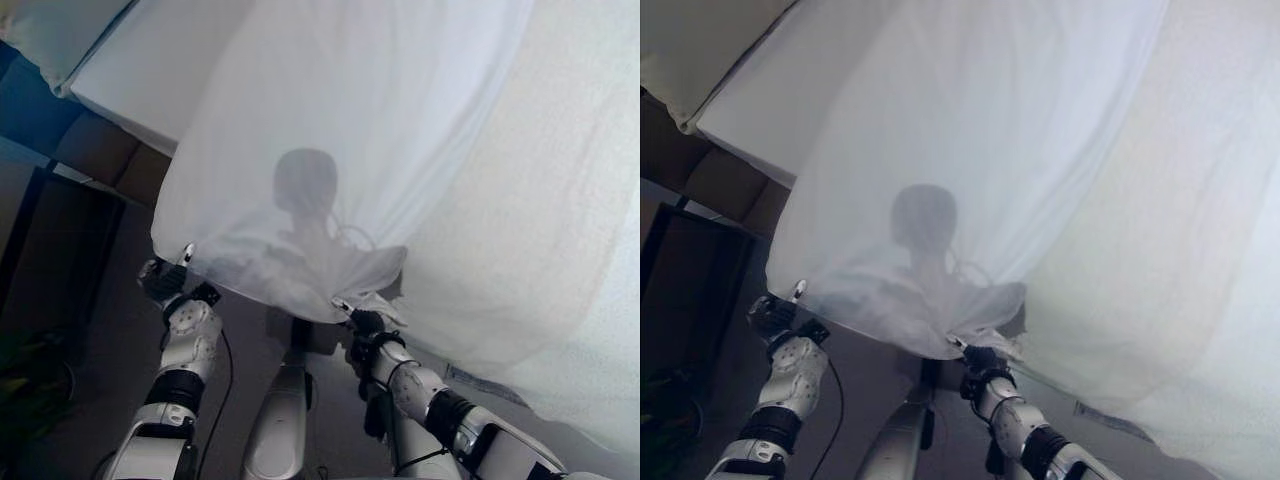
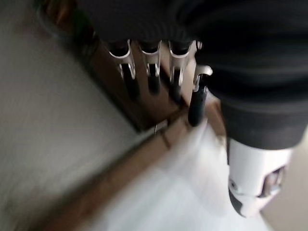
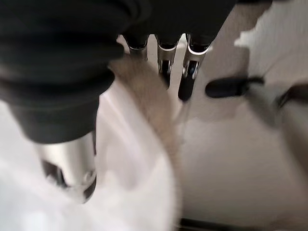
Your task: Make the bed
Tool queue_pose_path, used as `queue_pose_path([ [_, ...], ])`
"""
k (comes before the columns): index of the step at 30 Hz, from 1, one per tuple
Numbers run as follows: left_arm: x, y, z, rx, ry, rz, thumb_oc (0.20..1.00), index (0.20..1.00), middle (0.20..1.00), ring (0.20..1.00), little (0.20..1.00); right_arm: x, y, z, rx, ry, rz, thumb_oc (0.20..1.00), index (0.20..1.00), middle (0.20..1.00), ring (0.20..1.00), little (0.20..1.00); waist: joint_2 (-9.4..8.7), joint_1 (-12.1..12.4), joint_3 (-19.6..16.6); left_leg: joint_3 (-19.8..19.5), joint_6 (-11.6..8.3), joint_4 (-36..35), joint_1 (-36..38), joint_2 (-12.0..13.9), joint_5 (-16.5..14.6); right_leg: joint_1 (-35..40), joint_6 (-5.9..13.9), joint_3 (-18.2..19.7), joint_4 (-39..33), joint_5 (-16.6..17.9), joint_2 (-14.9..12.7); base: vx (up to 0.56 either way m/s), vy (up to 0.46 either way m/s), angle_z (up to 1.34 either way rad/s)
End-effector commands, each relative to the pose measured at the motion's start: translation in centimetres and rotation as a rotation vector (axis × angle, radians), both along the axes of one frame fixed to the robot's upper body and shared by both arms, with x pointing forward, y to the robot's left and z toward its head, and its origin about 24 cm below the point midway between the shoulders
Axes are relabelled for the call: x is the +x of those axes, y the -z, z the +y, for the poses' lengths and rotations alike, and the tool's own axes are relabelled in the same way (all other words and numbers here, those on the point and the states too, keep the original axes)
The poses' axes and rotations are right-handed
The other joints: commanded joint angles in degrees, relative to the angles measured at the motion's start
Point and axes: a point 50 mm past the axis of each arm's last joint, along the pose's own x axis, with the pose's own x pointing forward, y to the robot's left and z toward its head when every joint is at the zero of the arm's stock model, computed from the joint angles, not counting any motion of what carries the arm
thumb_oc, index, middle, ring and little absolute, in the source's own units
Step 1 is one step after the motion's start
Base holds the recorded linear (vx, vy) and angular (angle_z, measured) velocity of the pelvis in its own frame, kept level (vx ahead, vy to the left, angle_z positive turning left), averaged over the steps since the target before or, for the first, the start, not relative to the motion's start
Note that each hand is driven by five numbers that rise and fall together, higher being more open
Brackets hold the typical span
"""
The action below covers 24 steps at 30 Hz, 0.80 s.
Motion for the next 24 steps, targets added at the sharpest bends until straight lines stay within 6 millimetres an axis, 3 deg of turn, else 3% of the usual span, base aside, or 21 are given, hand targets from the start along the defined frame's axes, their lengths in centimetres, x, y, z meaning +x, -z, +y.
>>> queue_pose_path([
  [1,-1.3,-1.2,2.4,0.083,-0.076,-0.040,1.000,1.000,1.000,1.000,1.000,-2.7,1.4,2.1,0.057,-0.085,0.066,1.000,1.000,1.000,1.000,1.000,-1.05,0.2,0.9,2.5,0.26,0.6,-1.7,-4.0,-2.0,-2.8,7.19,0.2,-4.5,9.6,-5.6,0.04,-0.068,-0.08],
  [5,-3.6,1.9,2.4,-0.094,-0.104,-0.048,1.000,1.000,1.000,1.000,1.000,-3.0,2.4,-2.7,0.019,0.133,0.102,1.000,1.000,1.000,1.000,1.000,-0.82,-0.9,0.0,3.5,0.12,-0.6,-0.1,-3.4,-1.6,-2.6,7.02,-1.1,-3.2,8.4,-5.4,0.03,-0.074,-0.09],
  [6,-3.6,1.9,2.4,-0.094,-0.103,-0.048,1.000,1.000,1.000,1.000,1.000,-3.0,2.5,-2.7,0.019,0.133,0.103,1.000,1.000,1.000,1.000,1.000,-0.81,-0.8,0.0,3.5,0.12,-0.6,0.0,-3.4,-1.6,-2.6,7.02,-1.1,-3.2,8.4,-5.4,0.05,-0.092,-0.32],
  [7,-5.5,3.5,3.0,-0.152,-0.151,-0.013,1.000,1.000,1.000,1.000,1.000,-3.6,2.8,-5.6,0.006,0.336,0.114,1.000,1.000,1.000,1.000,1.000,0.21,-1.7,-1.0,4.0,0.01,-1.5,1.2,-3.2,-1.3,-2.2,6.81,-1.7,-1.8,6.7,-5.5,0.06,-0.097,-0.41],
  [8,-6.2,4.2,3.2,-0.175,-0.169,0.009,1.000,1.000,1.000,1.000,1.000,-3.8,2.7,-7.1,0.009,0.440,0.111,1.000,1.000,1.000,1.000,1.000,0.90,-2.4,-1.4,3.8,-0.07,-1.6,1.7,-3.2,-1.2,-2.1,6.50,-1.1,-0.5,5.6,-5.4,0.08,-0.109,-0.43],
  [12,-9.6,5.9,4.9,-0.075,-0.215,0.209,1.000,1.000,1.000,1.000,1.000,-5.6,3.1,-11.4,-0.012,0.706,0.119,1.000,1.000,1.000,1.000,1.000,3.82,-4.4,-3.5,3.0,-0.67,-2.2,4.7,-2.6,-1.1,-1.3,5.25,-0.4,2.9,1.5,-5.0,0.08,-0.108,-0.02],
  [14,-11.0,5.7,5.9,-0.012,-0.250,0.252,1.000,1.000,1.000,1.000,1.000,-6.3,3.0,-13.2,-0.006,0.817,0.107,1.000,1.000,1.000,1.000,1.000,5.03,-5.2,-4.3,2.4,-1.29,-2.3,6.3,-1.9,-0.9,-0.7,4.45,-0.3,4.9,-0.3,-4.5,0.07,-0.183,0.04],
  [17,-11.0,4.5,6.4,0.063,-0.229,0.231,1.000,1.000,1.000,1.000,1.000,-6.0,1.8,-14.8,-0.028,0.882,0.038,1.000,1.000,1.000,1.000,1.000,6.04,-6.2,-5.5,1.5,-2.17,-0.9,7.3,-1.1,-0.9,0.5,3.29,-0.2,5.9,-2.1,-3.5,0.05,-0.244,0.18],
  [19,-9.2,2.2,5.7,0.096,-0.133,0.097,1.000,1.000,1.000,1.000,1.000,-4.3,-0.9,-15.6,-0.061,0.853,-0.106,1.000,1.000,1.000,1.000,1.000,6.57,-6.7,-5.3,1.5,-3.07,4.0,6.6,-1.0,-1.0,2.0,2.40,-0.8,5.8,-2.5,-3.1,0.01,-0.278,0.14],
  [21,-8.3,1.4,5.1,0.106,-0.061,0.045,1.000,1.000,1.000,1.000,1.000,-3.7,-1.7,-16.0,-0.083,0.828,-0.150,1.000,1.000,1.000,1.000,1.000,6.91,-6.8,-5.0,1.2,-3.12,5.7,6.2,-1.3,-1.4,2.3,2.15,-1.1,6.0,-2.8,-3.1,0.00,-0.135,0.07],
  [23,-7.3,-0.3,4.2,0.093,0.059,-0.089,1.000,1.000,1.000,1.000,1.000,-2.1,-4.2,-15.7,-0.100,0.735,-0.274,1.000,1.000,1.000,1.000,1.000,7.13,-6.6,-5.2,-0.3,-2.91,8.7,5.7,-2.2,-2.7,2.6,1.66,-0.8,6.3,-3.1,-3.0,0.04,-0.110,0.11],
  [24,-5.5,-1.7,2.9,0.030,0.212,-0.218,1.000,1.000,1.000,1.000,1.000,0.2,-7.1,-15.2,-0.147,0.621,-0.416,1.000,1.000,1.000,1.000,1.000,7.47,-6.4,-5.1,-2.2,-2.45,9.0,4.2,-3.6,-2.7,2.4,1.53,0.1,6.7,-3.2,-2.5,0.04,-0.074,-0.06],
])
